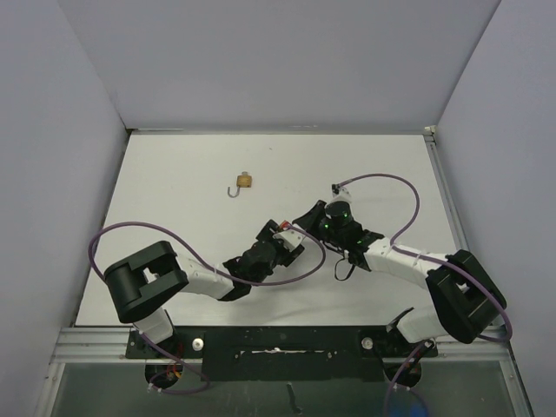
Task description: Unlock with the key
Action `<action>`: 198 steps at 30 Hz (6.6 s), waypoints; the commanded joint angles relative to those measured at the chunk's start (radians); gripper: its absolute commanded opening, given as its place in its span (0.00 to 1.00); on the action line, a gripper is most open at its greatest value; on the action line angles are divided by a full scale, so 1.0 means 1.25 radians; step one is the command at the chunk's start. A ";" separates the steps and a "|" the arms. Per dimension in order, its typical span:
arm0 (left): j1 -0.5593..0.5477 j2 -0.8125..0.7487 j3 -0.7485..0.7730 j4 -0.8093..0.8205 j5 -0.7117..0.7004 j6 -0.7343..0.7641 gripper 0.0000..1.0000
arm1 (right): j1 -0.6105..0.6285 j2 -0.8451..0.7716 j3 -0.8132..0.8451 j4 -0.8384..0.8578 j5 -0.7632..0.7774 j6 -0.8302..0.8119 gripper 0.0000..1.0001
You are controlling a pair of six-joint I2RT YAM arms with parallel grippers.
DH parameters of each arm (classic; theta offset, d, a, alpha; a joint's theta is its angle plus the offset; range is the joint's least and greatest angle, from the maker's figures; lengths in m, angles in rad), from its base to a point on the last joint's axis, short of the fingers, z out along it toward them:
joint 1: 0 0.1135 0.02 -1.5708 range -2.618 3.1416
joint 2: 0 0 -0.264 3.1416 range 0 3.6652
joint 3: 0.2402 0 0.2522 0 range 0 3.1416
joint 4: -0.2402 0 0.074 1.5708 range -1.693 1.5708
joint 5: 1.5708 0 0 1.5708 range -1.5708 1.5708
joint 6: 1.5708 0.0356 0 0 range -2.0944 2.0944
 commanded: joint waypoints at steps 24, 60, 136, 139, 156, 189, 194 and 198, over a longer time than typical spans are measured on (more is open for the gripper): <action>0.109 -0.096 0.296 -0.400 -0.130 -0.494 0.00 | -0.192 -0.280 -0.123 -0.135 -0.066 -0.237 0.90; 0.107 -0.011 0.442 -0.560 -0.082 -0.713 0.00 | 0.038 -0.162 -0.171 0.191 0.113 -0.308 0.98; 0.080 0.019 0.557 -0.751 -0.091 -0.880 0.00 | 0.260 0.086 -0.371 0.929 0.581 -0.951 0.98; 0.075 0.024 0.554 -0.751 -0.087 -0.881 0.00 | 0.265 0.102 -0.363 0.932 0.584 -0.957 0.98; 0.057 0.037 0.564 -0.689 -0.058 -0.898 0.00 | 0.274 0.160 -0.318 0.898 0.449 -0.857 0.98; 0.059 -0.010 0.508 -0.662 -0.110 -0.909 0.00 | 0.298 0.064 -0.362 0.825 0.630 -0.853 0.98; 0.058 -0.032 0.500 -0.652 -0.089 -0.915 0.00 | 0.292 0.098 -0.359 0.838 0.625 -0.843 0.97; 0.058 -0.053 0.486 -0.638 -0.074 -0.926 0.00 | 0.289 0.119 -0.351 0.844 0.612 -0.834 0.98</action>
